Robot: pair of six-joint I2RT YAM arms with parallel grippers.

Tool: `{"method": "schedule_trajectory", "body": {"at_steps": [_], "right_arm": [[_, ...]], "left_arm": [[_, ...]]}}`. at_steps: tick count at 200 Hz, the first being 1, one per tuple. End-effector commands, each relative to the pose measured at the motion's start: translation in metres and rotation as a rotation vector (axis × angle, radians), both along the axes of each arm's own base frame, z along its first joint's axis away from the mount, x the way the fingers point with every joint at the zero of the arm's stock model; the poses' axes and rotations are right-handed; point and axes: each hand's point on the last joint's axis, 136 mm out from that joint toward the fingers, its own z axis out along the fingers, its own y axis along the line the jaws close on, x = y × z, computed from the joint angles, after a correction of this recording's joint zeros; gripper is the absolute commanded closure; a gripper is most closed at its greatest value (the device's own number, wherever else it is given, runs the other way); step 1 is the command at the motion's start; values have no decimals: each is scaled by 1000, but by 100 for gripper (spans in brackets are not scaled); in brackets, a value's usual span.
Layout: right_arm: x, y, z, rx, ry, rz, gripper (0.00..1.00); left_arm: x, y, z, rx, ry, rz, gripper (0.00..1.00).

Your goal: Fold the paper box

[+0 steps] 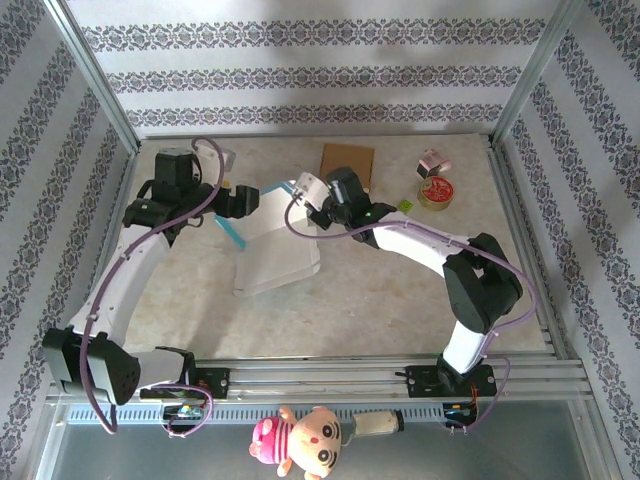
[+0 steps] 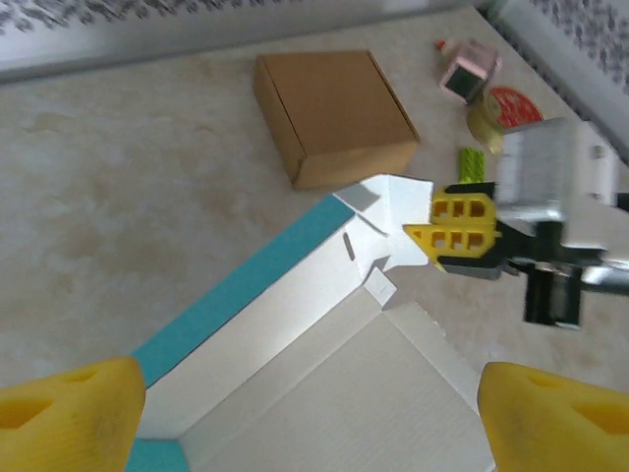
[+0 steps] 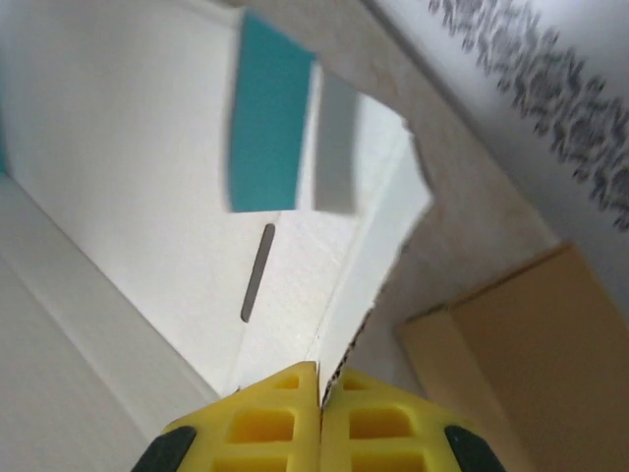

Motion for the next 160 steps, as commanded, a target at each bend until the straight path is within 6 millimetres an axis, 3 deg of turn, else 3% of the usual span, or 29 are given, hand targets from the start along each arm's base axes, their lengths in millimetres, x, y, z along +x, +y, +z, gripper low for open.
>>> {"method": "schedule_trajectory", "body": {"at_steps": [1, 25, 51, 76, 89, 115, 160], "right_arm": [[-9, 0, -34, 4, 10, 55, 100], [-13, 2, -40, 15, -29, 121, 100], [-9, 3, -39, 10, -103, 169, 100], [-1, 5, -33, 34, -175, 177, 100], [2, 7, -29, 36, -200, 179, 100], [7, 9, -22, 41, -235, 188, 100], [10, 11, -18, 59, -241, 210, 100]], "left_arm": [[-20, -14, -13, 45, 26, -201, 12], [-28, -24, -18, 81, 33, -356, 13], [-30, -30, -33, 103, 201, -487, 12], [-25, -52, -40, -92, 391, -513, 14], [-19, -63, -49, -156, 493, -474, 17], [-11, -66, -89, -77, 616, -301, 19], [-5, -78, -93, -255, 541, -172, 24]]}}
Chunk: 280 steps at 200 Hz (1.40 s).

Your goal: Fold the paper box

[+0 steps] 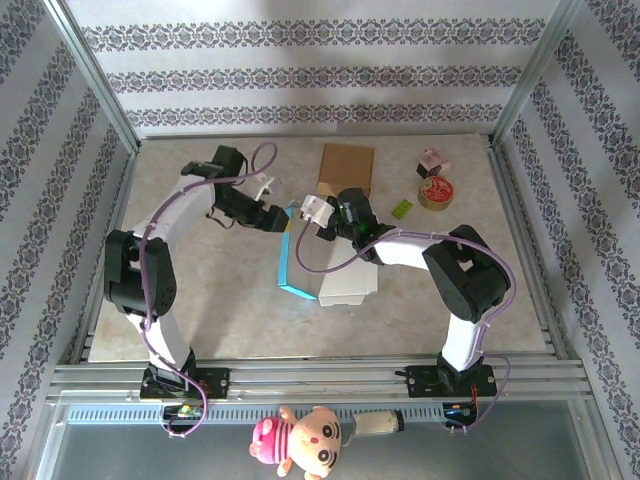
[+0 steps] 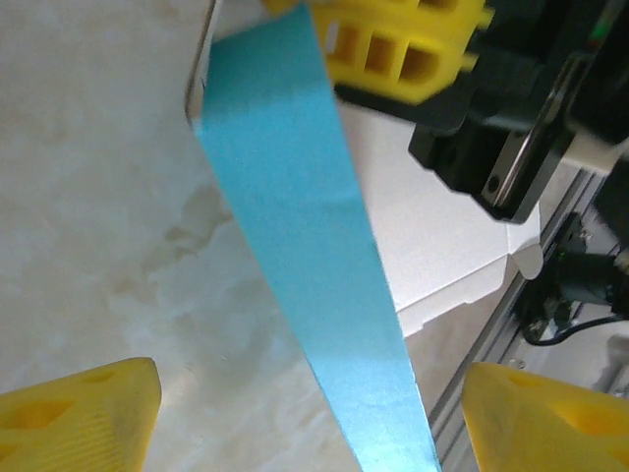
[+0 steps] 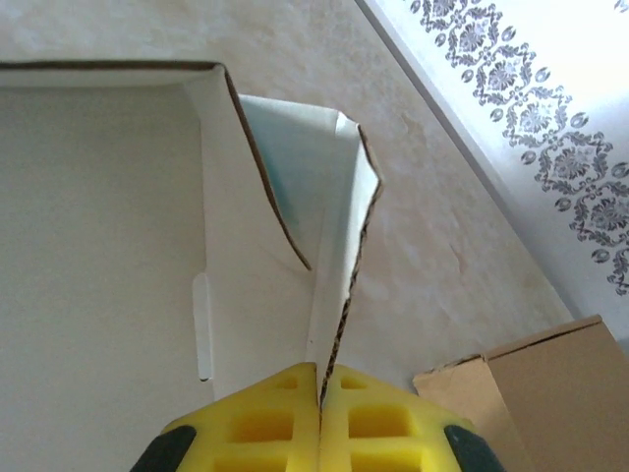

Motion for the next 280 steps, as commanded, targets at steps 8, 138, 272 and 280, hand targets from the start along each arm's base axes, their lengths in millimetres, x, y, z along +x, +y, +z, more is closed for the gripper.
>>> {"method": "schedule_trajectory", "body": {"at_steps": [8, 138, 272, 280], "right_arm": [[7, 5, 10, 29, -41, 34, 100], [9, 7, 11, 68, 9, -10, 89], [-34, -71, 89, 403, 536, -36, 19], [-23, -80, 89, 423, 550, -40, 21]], "left_arm": [[18, -14, 21, -117, -44, 124, 25], [17, -30, 2, -134, -18, 123, 76], [-5, -7, 14, 310, -155, -451, 74], [-8, -9, 13, 315, -149, -476, 74]]}}
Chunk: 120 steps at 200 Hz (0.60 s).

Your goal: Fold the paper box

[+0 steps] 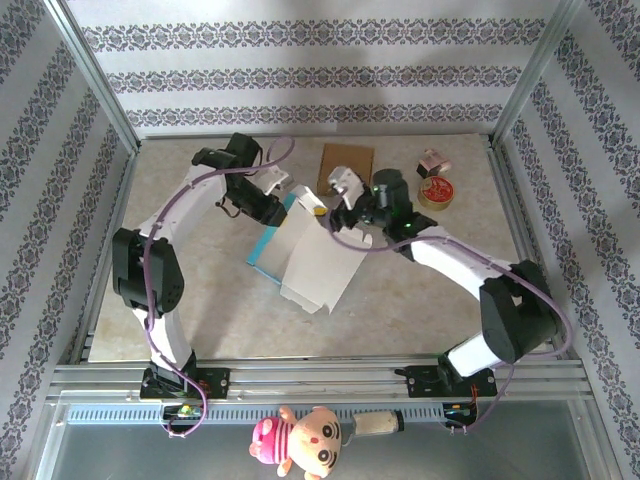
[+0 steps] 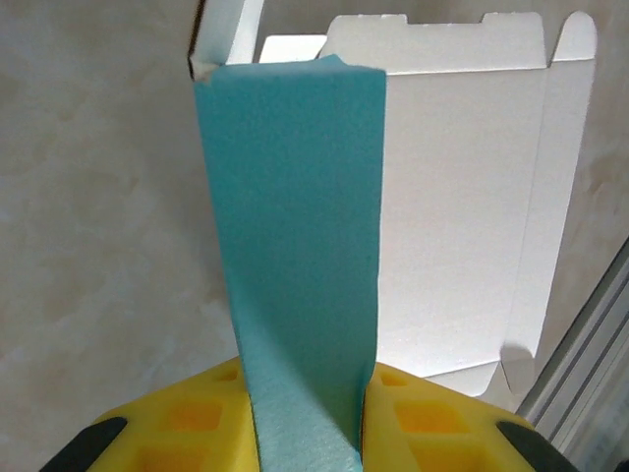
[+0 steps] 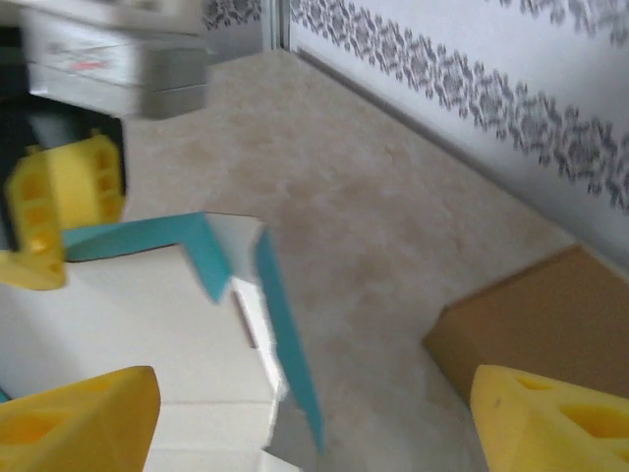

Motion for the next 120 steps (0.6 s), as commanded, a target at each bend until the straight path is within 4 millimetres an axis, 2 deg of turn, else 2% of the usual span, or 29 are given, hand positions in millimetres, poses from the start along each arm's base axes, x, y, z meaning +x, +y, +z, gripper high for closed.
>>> {"method": "schedule_trajectory", "body": {"at_steps": [1, 26, 50, 65, 82, 120], "right_arm": [[0, -10, -8, 85, 186, 61, 22], [24, -16, -22, 33, 113, 118, 28], [32, -7, -40, -33, 40, 243, 30], [27, 2, -48, -27, 17, 348, 32], [10, 14, -60, -66, -26, 480, 33], [-3, 36, -88, -227, -43, 603, 33]], "left_arm": [[-25, -2, 2, 66, 27, -167, 74], [-27, -5, -4, 113, 38, -206, 74], [-26, -6, -9, 155, 27, -222, 73], [-24, -6, -11, 175, 17, -217, 73], [-23, -6, -13, 184, 8, -220, 73], [-23, -10, -13, 186, -13, -239, 73]]}}
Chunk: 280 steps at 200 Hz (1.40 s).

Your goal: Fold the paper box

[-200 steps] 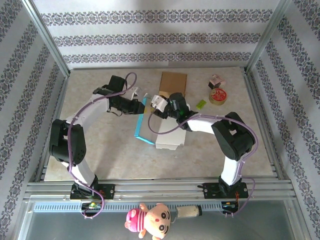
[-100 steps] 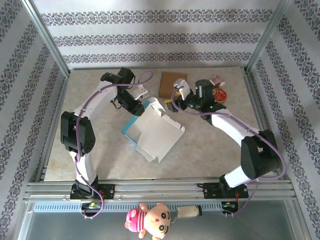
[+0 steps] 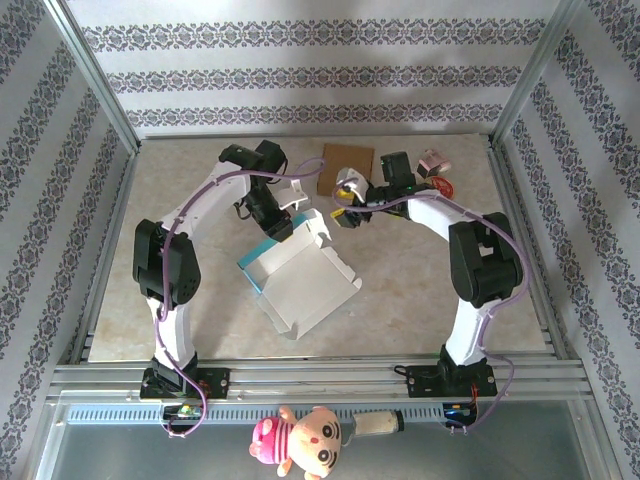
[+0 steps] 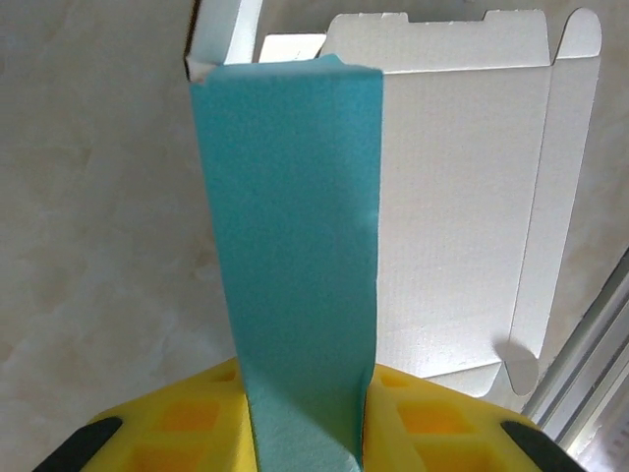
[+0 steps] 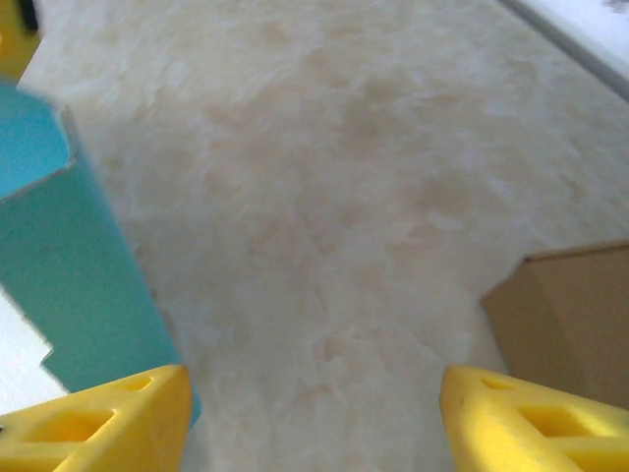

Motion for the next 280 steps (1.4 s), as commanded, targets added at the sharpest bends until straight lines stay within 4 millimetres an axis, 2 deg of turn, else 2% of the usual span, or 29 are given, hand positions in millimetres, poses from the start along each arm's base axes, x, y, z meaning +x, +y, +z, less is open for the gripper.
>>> {"method": "schedule_trajectory", "body": {"at_steps": [1, 33, 51, 70, 105, 139, 181, 207, 251, 280], "right_arm": [[-21, 19, -4, -54, -68, 189, 33], [-26, 29, -14, -123, -110, 263, 37], [-28, 34, -9, -111, -114, 301, 41], [-31, 38, -6, -107, -107, 339, 41], [-55, 48, 3, -43, -38, 446, 40], [-65, 55, 10, 9, 39, 483, 49], [-65, 65, -12, -89, 57, 473, 46], [-64, 71, -17, -109, 72, 448, 44], [-48, 83, -21, -155, 88, 322, 50], [-37, 89, -23, -165, 66, 224, 49]], "left_arm": [[-4, -4, 2, 16, -6, -46, 73], [-6, -8, 6, 2, -21, -69, 73], [-5, -9, 9, -1, -33, -75, 73], [-4, -12, 11, -12, -44, -77, 73], [-1, -16, 13, -25, -62, -78, 72], [6, -17, 13, -21, -81, -47, 72], [7, -22, 17, -52, -87, -43, 72], [6, -25, 17, -62, -87, -35, 72], [13, -29, 18, -97, -121, 12, 69], [16, -36, 21, -138, -121, 43, 68]]}}
